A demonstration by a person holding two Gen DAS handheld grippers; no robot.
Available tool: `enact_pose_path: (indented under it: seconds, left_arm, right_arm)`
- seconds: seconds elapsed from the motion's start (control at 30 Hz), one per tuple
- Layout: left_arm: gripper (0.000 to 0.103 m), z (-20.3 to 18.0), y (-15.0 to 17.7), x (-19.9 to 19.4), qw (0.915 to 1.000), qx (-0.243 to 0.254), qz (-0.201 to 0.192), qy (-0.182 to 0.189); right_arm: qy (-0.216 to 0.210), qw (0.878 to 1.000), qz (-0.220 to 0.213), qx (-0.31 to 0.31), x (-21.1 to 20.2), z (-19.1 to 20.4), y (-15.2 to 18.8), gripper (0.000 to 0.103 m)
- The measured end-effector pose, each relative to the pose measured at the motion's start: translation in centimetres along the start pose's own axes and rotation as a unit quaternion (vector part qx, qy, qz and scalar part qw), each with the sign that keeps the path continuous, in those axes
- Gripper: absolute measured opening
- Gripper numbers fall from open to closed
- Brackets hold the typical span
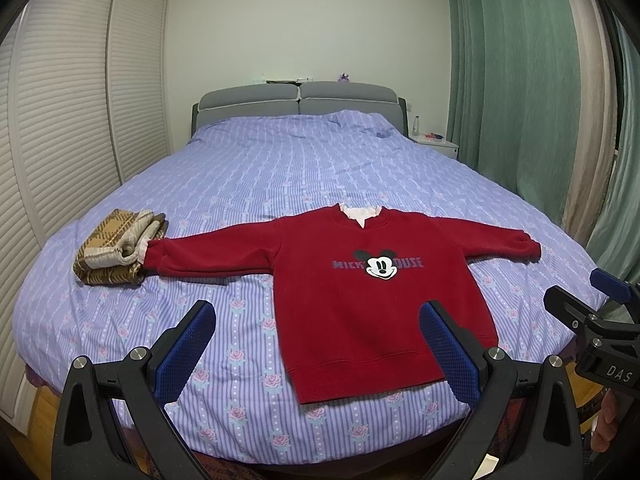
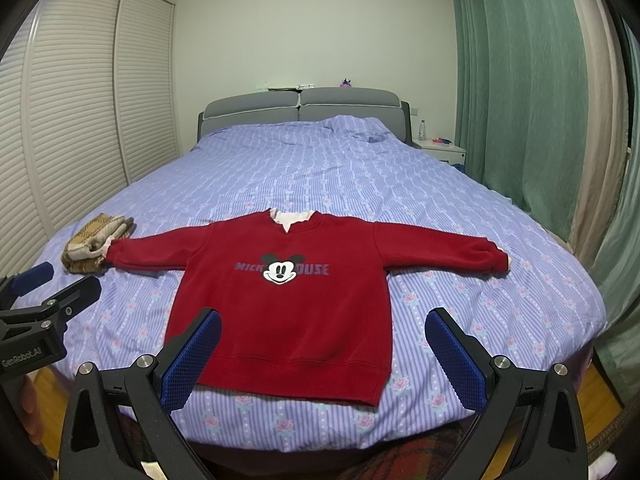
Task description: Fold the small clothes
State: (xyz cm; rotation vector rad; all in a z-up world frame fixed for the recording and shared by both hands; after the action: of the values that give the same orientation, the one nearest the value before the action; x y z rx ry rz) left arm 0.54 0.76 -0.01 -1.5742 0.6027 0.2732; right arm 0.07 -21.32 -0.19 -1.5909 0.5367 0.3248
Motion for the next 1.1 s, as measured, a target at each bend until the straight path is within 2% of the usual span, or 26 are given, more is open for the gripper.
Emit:
enact_pose_path:
  seconds: [0.37,0.57,0.63,0.77,0.93,1.0,1.1]
  left_arm:
    - [0.103,0.3,0.1,0.2,1.0000,-0.006,-0.001,0.001]
    - [0.103,1.7,0.3,1.1,0.9996,-0.022,-0.009,-0.015]
    - [0.103,2.8,0.2,1.4,0.9988,-0.035,-0.020,-0.026]
    - [0.103,5.8,-0.2,2.2,0.9948,-0.061,-0.036,-0.073]
    - [0.103,10.7,-1.2,3.6,0.9849,-0.096,-0.045,-0.137]
    - [0.103,12.8,-1.6,4.2,0.9799,-0.116,-0.040,-0.157]
    - [0.103,16.2,-2.2,5.3,0.9744,-0.149,-0.028,-0.166]
  right_arm:
    - [0.000,1.000,0.005,-0.002,0.2,0.6,0.1,0.102]
    - [-0.005,1.000,0.018,-0.001,1.6,1.4,0.1,0.102]
    - [-0.012,1.000,0.017,-0.003,2.3,2.2,-0.2,0.102]
    - [-0.021,1.000,0.010,-0.017,4.3,4.6,-1.1,0.102]
    - [-0.067,0.997,0.011,-0.036,8.0,9.0,-2.7,0.102]
    - [-0.085,0.995,0.010,-0.044,9.4,10.8,-3.4,0.102]
    - [-0.109,0.992,0.015,-0.055,11.6,13.8,-4.5,0.102]
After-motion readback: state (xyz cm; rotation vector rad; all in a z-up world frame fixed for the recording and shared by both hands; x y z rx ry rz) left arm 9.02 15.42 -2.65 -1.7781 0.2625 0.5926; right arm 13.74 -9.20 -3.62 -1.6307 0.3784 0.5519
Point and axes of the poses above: each gripper's, at about its wrist camera, not at the fingertips, and x roughly the way its jaws point, z to its left, y to its underside, the point moved 1 cm from there along x, roughly the way its jaws point, and after that the axes turned 11 degrees about y, right-handed, at the moved point
